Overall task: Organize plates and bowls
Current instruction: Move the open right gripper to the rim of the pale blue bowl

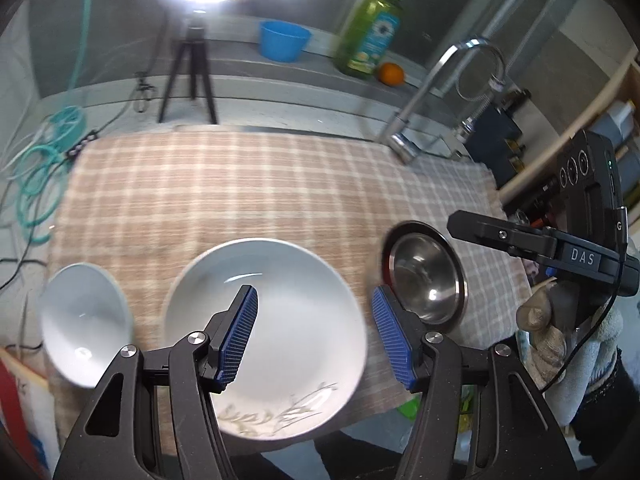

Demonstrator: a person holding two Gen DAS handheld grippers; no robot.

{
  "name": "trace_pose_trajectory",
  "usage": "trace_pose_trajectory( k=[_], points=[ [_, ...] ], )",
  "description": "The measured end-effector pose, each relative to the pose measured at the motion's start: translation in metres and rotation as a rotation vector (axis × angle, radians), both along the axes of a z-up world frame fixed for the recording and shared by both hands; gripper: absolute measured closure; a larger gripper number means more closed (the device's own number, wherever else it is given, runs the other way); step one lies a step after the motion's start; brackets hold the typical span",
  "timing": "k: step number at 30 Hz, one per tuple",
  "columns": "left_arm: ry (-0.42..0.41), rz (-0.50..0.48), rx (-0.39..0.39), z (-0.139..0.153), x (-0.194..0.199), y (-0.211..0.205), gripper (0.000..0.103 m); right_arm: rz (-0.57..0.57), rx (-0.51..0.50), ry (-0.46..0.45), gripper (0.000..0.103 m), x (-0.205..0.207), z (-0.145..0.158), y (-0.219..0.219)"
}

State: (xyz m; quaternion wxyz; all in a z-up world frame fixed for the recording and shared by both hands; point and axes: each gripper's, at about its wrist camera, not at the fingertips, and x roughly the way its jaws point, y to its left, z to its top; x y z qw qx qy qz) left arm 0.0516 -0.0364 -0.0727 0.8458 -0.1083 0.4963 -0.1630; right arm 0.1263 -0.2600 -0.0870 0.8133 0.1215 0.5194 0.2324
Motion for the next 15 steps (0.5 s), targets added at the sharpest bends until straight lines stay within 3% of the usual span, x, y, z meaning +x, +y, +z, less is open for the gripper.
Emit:
trace_pose_trajectory(
  k=[15],
  points=[
    [0.04,0.353,-0.039,-0.021,-0.046,0.128,0.044,0.21,0.024,-0.013,0.019,0.003,0.0,0.113]
  ],
)
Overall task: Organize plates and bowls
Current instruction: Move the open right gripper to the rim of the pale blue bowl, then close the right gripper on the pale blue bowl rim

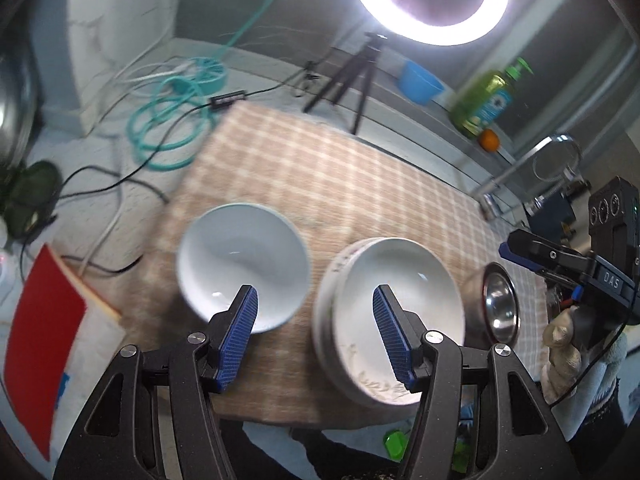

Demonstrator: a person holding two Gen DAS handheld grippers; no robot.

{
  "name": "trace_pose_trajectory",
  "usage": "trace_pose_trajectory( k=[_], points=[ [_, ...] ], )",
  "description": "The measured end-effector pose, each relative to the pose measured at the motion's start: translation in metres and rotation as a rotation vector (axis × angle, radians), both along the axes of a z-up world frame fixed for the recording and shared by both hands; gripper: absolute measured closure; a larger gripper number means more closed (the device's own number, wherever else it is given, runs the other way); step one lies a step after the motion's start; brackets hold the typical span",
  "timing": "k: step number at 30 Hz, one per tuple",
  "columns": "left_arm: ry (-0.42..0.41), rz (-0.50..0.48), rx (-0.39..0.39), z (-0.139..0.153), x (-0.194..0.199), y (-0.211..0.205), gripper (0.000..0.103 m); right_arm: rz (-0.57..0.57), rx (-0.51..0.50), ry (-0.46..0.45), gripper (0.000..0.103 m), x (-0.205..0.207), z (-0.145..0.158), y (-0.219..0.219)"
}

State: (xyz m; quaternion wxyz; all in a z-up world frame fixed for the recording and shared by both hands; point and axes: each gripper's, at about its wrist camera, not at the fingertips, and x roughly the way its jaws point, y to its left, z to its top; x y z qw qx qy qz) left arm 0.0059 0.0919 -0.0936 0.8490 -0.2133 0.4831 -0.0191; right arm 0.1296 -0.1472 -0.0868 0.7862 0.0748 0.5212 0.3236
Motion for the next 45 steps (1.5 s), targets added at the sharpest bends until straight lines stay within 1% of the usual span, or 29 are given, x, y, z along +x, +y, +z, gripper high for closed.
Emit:
trace_pose_trajectory(
  k=[5,9,12,13,15,17,19,20,22,24,26,29,30,32,34,36,38,40,42,45],
  points=[
    [0.02,0.081,0.007,-0.015,-0.01,0.031,0.044,0.074,-0.014,0.012,0.019,0.0,-0.011,0.039],
    [0.021,0.114,0.027,-0.024,-0.012,0.045,0.044,0.124,-0.006,0.055,0.019,0.003,-0.024,0.066],
    [0.024,0.117,0.024,-0.032,-0.009,0.05,0.049,0.153,0.006,0.1,0.019,0.008,-0.034,0.084],
    [0.03,0.116,0.017,-0.035,-0.007,0.052,0.053,0.158,0.009,0.113,0.019,0.01,-0.038,0.087],
    [0.04,0.116,0.0,-0.04,-0.006,0.055,0.056,0.163,0.018,0.149,0.019,0.015,-0.046,0.095],
    [0.051,0.116,-0.014,-0.045,-0.004,0.058,0.063,0.156,0.032,0.183,0.02,0.019,-0.055,0.101],
    [0.059,0.121,-0.02,-0.049,-0.002,0.062,0.065,0.159,0.031,0.197,0.028,0.021,-0.06,0.106],
    [0.063,0.126,-0.029,-0.051,-0.002,0.064,0.065,0.163,0.027,0.204,0.035,0.021,-0.063,0.11],
    [0.071,0.136,-0.049,-0.056,0.0,0.068,0.066,0.181,0.024,0.214,0.038,0.021,-0.068,0.119],
    [0.074,0.141,-0.059,-0.058,0.0,0.07,0.066,0.199,0.001,0.207,0.047,0.02,-0.072,0.129],
    [0.079,0.138,-0.064,-0.06,0.001,0.07,0.071,0.22,-0.015,0.211,0.056,0.02,-0.077,0.137],
    [0.086,0.132,-0.07,-0.064,0.004,0.069,0.074,0.23,-0.06,0.205,0.062,0.021,-0.085,0.146],
    [0.087,0.131,-0.071,-0.064,0.005,0.069,0.074,0.235,-0.067,0.207,0.066,0.021,-0.088,0.148],
    [0.088,0.131,-0.076,-0.066,0.006,0.069,0.076,0.249,-0.082,0.212,0.071,0.021,-0.092,0.153],
    [0.092,0.132,-0.079,-0.068,0.007,0.07,0.078,0.253,-0.099,0.204,0.072,0.021,-0.094,0.156],
    [0.095,0.134,-0.083,-0.07,0.008,0.071,0.08,0.259,-0.112,0.203,0.077,0.021,-0.097,0.159],
    [0.098,0.133,-0.085,-0.072,0.009,0.071,0.085,0.26,-0.117,0.213,0.079,0.022,-0.1,0.16],
    [0.101,0.133,-0.084,-0.074,0.009,0.072,0.086,0.26,-0.118,0.22,0.082,0.022,-0.102,0.16],
    [0.103,0.135,-0.086,-0.076,0.01,0.073,0.09,0.262,-0.112,0.236,0.089,0.022,-0.105,0.161],
    [0.103,0.131,-0.084,-0.078,0.01,0.074,0.091,0.262,-0.114,0.237,0.091,0.021,-0.106,0.162]
  ],
)
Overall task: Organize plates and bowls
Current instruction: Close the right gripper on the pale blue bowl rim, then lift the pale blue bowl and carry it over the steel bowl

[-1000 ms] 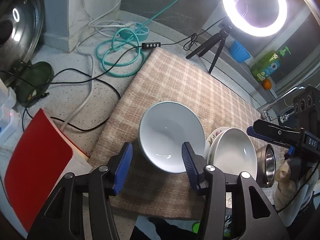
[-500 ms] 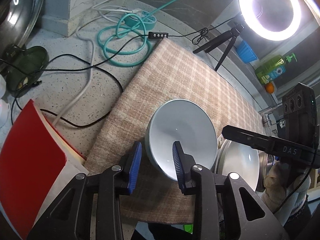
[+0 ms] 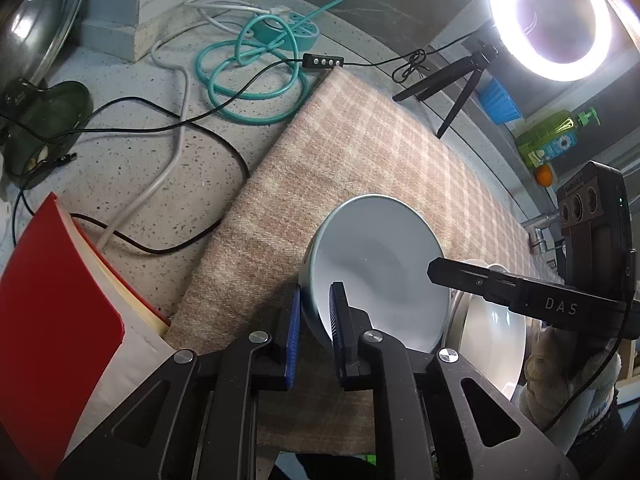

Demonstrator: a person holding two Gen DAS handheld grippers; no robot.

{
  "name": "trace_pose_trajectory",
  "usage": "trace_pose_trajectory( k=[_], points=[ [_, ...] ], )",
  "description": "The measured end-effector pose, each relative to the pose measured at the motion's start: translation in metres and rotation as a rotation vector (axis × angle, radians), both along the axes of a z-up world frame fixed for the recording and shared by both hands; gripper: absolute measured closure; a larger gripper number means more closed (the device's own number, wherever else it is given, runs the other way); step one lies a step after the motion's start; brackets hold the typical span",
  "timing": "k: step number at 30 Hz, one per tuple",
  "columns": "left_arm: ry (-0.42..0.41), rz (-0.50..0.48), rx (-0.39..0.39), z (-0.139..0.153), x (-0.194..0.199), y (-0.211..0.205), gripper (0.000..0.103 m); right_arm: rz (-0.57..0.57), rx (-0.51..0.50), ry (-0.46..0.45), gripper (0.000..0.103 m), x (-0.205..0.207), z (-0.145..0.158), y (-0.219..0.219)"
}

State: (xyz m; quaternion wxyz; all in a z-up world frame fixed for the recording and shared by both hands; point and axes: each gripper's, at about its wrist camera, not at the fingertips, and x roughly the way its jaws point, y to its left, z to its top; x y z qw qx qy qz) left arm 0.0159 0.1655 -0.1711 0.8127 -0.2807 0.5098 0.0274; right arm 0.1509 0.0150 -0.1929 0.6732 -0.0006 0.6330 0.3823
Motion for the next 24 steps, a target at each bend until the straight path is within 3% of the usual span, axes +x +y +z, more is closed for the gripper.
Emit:
trace_pose_trajectory(
  k=[13,24],
  points=[
    [-0.011,-0.007,0.013,0.008,-0.003,-0.005,0.091,-0.027,0.019,-0.004,0.091,0.0,0.008,-0.004],
    [-0.1,-0.058,0.049,0.051,0.001,-0.028,0.09,-0.085,0.078,-0.048,0.091,-0.005,0.048,-0.034]
  ],
)
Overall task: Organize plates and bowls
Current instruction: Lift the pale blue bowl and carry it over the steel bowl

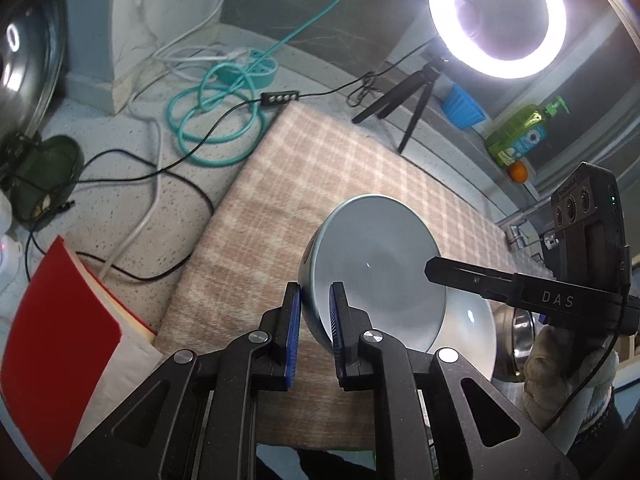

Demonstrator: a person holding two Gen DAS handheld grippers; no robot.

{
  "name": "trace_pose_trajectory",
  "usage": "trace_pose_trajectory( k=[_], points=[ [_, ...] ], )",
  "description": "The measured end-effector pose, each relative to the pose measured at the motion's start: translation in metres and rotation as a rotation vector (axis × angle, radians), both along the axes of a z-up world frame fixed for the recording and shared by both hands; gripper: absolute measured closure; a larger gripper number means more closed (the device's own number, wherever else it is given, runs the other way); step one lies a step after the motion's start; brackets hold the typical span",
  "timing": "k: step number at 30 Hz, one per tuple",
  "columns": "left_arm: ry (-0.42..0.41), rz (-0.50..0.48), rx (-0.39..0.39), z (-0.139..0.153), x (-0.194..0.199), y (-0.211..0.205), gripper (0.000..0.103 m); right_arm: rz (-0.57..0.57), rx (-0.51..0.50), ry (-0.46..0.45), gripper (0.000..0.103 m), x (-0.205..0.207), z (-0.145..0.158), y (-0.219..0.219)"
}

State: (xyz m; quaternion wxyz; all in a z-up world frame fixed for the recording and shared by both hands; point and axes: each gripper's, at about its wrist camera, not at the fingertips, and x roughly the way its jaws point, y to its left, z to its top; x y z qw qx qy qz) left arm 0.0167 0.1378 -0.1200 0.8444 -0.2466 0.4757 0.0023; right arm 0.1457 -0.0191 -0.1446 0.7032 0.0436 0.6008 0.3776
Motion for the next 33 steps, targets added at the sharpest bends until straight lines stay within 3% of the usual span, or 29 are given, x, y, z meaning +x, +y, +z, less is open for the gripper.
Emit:
trace_pose_trajectory(
  k=[11,21,33],
  points=[
    [-0.089,-0.151,-0.007,0.039,0.014,-0.058,0.09,-0.135,0.031,-0.052,0.091,-0.003,0.039,-0.074],
    [-0.107,-0.3,-0.031,0.047,0.034,-0.121,0.091,-0.266,0.028,-0.092,0.091,-0.011,0.061,-0.154],
    [-0.096,-0.499,-0.039,0.045,0.054,-0.209,0.09,-0.439,-0.01,-0.094,0.091,-0.025,0.063,-0.253]
  ],
)
